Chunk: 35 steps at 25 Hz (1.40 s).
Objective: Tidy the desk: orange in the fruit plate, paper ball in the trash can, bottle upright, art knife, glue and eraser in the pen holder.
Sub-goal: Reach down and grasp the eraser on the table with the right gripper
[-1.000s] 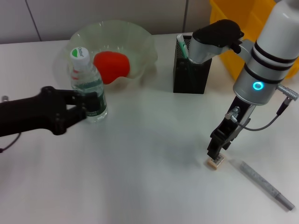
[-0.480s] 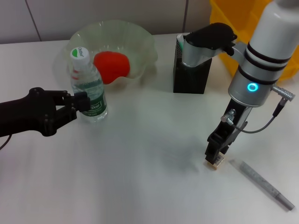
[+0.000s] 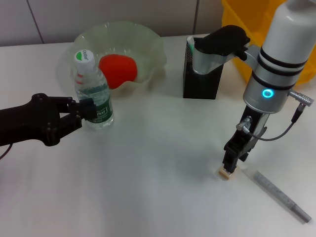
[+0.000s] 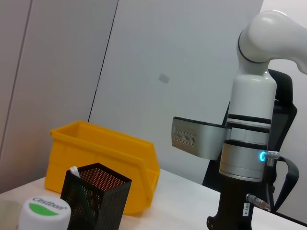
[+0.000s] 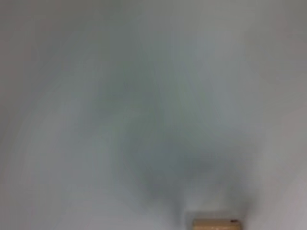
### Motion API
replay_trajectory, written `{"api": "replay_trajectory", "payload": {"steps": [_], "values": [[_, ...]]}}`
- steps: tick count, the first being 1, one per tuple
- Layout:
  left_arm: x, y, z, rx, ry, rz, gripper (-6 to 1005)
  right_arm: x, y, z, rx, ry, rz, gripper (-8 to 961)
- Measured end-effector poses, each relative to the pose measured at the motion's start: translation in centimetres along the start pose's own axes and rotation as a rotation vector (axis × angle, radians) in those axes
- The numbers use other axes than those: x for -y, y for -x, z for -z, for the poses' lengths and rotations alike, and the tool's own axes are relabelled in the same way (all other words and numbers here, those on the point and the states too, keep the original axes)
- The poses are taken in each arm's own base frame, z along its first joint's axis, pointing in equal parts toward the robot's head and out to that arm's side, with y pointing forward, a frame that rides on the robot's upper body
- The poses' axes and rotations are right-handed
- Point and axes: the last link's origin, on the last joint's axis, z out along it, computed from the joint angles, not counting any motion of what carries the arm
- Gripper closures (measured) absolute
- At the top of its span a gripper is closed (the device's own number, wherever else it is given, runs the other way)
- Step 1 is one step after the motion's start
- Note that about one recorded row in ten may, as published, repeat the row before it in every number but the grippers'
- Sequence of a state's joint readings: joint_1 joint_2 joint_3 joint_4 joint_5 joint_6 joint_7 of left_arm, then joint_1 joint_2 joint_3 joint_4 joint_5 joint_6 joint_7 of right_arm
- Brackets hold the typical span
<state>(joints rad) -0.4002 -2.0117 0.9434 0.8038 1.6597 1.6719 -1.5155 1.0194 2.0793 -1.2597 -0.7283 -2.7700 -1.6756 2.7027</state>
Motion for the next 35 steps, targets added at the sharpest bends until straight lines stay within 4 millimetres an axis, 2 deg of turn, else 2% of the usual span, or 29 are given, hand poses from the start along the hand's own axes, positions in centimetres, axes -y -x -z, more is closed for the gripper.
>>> {"api": "replay_trajectory", "payload": {"steps": [20,35], "values": [[-0.14,0.3,-0.09,-0.004,0.001,0.0,860,-0.2,0.37,0.08,0.008,-0.004,-0.004,402],[-0.26,0.43,-0.22,-0.002,0.007,-0.007,860,-0.44,0.1,-0.72,-0.034,-0.005,0.002,402]]}}
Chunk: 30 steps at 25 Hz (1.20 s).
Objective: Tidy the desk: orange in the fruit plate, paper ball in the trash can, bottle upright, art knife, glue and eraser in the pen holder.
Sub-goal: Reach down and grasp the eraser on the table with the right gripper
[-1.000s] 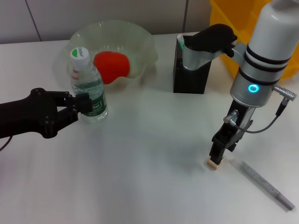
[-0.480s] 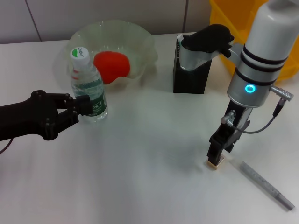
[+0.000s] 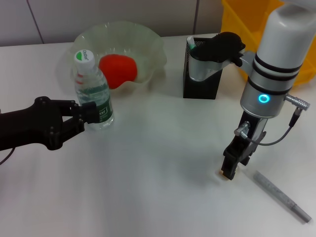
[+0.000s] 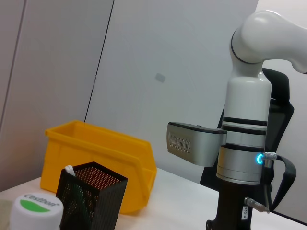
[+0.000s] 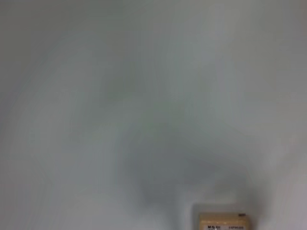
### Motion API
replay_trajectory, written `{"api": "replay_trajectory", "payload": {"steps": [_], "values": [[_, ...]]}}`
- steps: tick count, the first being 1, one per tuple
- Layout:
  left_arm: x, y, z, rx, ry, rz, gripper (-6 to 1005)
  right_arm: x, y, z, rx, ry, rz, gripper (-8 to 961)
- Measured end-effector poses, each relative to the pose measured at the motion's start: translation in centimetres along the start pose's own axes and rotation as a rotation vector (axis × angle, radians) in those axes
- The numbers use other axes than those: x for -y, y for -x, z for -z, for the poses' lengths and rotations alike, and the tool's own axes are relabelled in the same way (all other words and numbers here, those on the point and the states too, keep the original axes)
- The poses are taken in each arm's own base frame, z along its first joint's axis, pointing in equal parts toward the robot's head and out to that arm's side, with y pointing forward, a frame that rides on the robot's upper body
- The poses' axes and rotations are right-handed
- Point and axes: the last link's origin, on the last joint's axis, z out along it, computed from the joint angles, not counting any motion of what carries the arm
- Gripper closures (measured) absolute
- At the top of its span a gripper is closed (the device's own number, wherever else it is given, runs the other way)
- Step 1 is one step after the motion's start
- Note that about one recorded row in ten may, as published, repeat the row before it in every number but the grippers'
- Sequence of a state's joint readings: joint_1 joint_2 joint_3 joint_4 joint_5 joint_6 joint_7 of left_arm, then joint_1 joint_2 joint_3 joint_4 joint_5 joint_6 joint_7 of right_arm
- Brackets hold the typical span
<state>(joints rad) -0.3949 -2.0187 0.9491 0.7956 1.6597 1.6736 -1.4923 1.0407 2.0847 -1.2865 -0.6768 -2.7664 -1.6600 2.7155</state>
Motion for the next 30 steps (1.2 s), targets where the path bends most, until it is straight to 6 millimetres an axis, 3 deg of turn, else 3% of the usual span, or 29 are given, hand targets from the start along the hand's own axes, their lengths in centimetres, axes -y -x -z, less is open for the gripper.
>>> {"api": "replay_trajectory", "payload": {"steps": [30], "values": [[-0.17,0.36,0.1,0.0,-0.003,0.007,861,-0.11,0.44,-0.78,0.028,-0.017,0.035,401]]}}
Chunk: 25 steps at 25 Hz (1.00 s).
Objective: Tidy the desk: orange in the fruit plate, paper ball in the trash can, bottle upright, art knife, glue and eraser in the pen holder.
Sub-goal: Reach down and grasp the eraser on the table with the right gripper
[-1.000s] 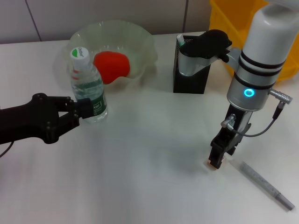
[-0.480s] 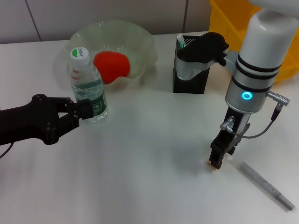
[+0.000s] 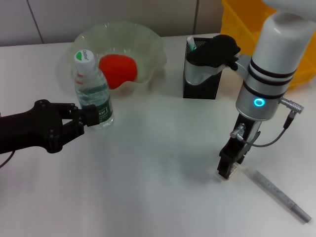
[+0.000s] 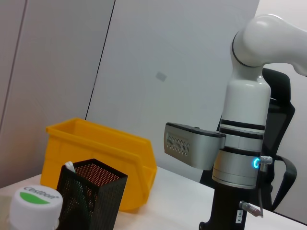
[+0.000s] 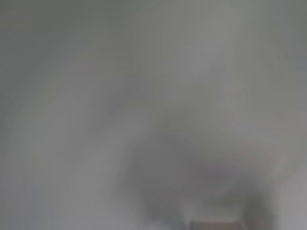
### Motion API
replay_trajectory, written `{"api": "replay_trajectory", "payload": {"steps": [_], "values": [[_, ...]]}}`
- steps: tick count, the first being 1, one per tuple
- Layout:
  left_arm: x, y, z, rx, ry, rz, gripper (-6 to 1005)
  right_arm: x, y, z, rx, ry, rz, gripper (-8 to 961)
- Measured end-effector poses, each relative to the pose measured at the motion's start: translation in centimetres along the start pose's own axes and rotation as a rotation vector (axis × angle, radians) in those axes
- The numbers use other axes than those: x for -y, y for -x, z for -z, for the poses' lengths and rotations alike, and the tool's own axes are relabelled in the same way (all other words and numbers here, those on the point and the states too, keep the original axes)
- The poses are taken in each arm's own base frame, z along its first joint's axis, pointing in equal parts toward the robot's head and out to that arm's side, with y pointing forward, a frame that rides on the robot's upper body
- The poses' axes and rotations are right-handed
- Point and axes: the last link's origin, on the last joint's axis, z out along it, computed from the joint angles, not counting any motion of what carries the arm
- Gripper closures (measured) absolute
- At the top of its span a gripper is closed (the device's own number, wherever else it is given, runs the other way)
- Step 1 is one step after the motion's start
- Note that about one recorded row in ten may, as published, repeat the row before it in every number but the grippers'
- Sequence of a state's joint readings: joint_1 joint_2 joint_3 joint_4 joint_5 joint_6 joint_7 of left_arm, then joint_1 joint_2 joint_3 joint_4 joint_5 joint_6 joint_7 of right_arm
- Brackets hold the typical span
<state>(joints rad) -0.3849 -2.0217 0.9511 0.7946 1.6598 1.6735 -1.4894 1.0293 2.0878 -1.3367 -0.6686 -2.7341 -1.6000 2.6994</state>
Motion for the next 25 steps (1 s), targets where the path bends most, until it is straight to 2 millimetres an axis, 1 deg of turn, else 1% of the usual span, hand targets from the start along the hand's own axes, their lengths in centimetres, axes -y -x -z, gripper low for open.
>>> {"api": "replay_trajectory", "payload": {"steps": [19,25], "values": [[0.02,0.04,-0.03,0.003,-0.002,0.0,861,-0.05,-0.07,-0.25,-0.014,0.004,0.003,401],[-0.01,0.05,-0.03,0.003,0.001,0.001,861,0.02,-0.14,-0.73,-0.033,-0.024,0.019,401]]}}
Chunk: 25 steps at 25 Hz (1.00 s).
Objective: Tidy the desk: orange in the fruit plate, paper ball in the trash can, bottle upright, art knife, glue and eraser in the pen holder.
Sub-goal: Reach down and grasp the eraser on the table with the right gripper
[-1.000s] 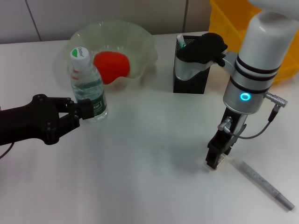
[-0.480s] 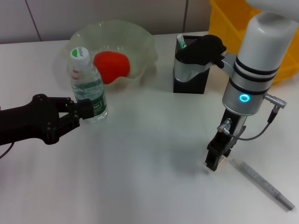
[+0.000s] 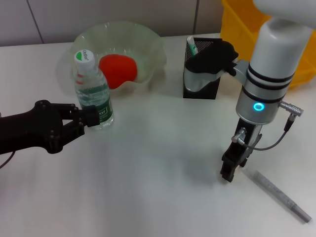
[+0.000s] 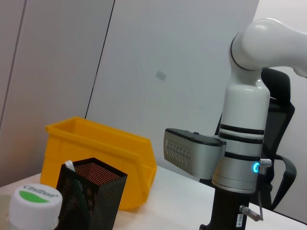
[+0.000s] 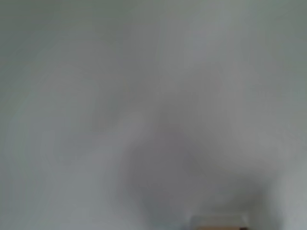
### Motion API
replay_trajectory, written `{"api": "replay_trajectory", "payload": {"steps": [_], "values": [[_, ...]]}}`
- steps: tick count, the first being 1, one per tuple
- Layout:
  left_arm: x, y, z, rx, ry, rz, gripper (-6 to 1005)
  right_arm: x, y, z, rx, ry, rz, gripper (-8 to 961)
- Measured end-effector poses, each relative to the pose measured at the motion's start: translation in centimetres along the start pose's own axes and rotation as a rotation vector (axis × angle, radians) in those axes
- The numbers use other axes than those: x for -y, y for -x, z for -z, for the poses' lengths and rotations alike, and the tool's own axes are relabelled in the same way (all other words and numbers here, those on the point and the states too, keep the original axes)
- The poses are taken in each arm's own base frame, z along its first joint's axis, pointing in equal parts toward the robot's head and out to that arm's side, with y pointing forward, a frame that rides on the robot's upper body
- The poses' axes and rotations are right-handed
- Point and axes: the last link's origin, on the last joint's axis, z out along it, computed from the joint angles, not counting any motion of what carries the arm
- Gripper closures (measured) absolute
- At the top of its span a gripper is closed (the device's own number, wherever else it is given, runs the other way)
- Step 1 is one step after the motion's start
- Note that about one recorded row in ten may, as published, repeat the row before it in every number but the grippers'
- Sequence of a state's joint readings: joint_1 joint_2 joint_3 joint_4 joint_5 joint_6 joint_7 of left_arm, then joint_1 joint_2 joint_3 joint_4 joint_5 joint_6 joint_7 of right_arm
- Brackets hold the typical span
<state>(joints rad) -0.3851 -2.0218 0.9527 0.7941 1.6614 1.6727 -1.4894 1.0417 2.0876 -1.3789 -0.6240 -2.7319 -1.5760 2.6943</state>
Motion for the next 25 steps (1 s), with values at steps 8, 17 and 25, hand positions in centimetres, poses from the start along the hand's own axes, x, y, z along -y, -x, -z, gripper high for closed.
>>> {"api": "replay_trajectory", "payload": {"steps": [8,17,25], "values": [[-0.03,0.05,0.0,-0.001,0.001,0.002,860,-0.03,0.13,0.04,0.005,-0.006,0.005,401],[-0.07,0.15,0.04,-0.001,-0.002,0.005,860,-0.02,0.18,0.07,0.008,-0.008,0.006,403],[0.0,0.18,0.06,-0.001,-0.007,0.005,860,-0.02,0.19,0.07,0.008,-0.009,0.007,409]]}}
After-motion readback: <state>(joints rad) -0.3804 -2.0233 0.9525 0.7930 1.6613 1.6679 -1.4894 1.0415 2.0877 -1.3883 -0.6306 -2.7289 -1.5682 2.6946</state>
